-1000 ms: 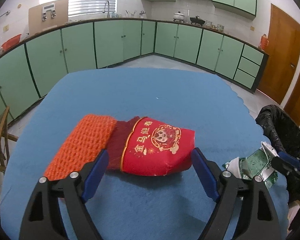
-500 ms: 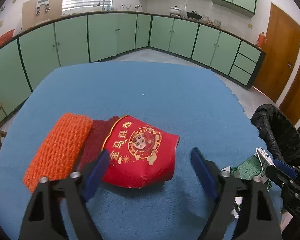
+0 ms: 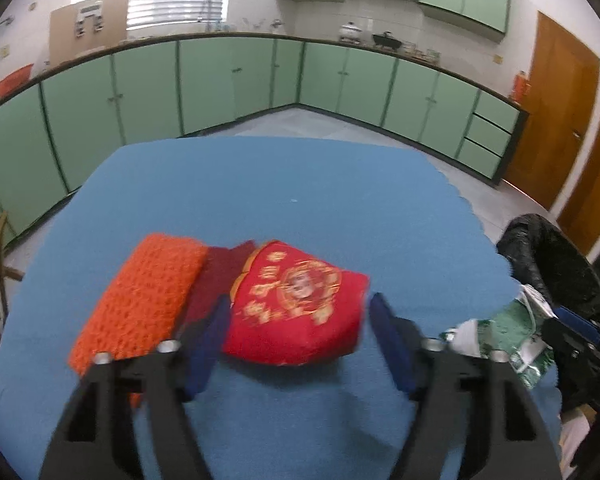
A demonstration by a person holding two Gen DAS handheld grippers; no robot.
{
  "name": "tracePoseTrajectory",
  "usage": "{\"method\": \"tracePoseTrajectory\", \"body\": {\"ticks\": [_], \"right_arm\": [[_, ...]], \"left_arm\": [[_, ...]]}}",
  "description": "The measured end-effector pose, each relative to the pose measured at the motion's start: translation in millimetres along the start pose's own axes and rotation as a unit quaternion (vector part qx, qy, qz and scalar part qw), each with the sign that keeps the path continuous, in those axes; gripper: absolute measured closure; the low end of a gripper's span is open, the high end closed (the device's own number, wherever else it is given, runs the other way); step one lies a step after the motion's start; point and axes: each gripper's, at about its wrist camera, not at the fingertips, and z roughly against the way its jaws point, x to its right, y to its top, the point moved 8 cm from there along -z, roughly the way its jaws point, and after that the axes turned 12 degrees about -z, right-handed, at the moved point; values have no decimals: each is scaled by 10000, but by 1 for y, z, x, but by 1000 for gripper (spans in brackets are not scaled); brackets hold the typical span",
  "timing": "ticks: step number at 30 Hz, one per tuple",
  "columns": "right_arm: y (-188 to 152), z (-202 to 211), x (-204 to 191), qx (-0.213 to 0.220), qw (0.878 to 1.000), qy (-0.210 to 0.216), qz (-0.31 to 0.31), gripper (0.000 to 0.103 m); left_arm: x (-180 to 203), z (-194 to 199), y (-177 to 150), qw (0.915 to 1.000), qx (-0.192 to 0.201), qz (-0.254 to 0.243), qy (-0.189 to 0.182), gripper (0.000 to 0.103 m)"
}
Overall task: Collect trash
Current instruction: 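Grasp the red printed bag with the left gripper while the right gripper holds the carton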
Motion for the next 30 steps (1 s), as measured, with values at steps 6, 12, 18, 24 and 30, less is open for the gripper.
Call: {"method": "tracePoseTrajectory", "body": {"ticks": [6,12,18,24,30], "right_arm": [[1,-2,0,-19,10000,-9,-11,69],[2,-6,4,-68,9999,-45,-69,69],[5,-5,6,-21,10000,-47,-17,69],[8,4,7,66,10000,-68,4,69],[17,16,3,181,9998,-67,41,69]], "left_arm": [[-2,-18,-7,9995,-281,61,-141,20],[3,-30,-8,9992,-380,-72,46,18],[-4,-24,-9,9996,-282,36,-1,26],[-15,-4,-5,9998,-113,157,33,27],[-11,26,7,9999,119,-47,104,27]]}}
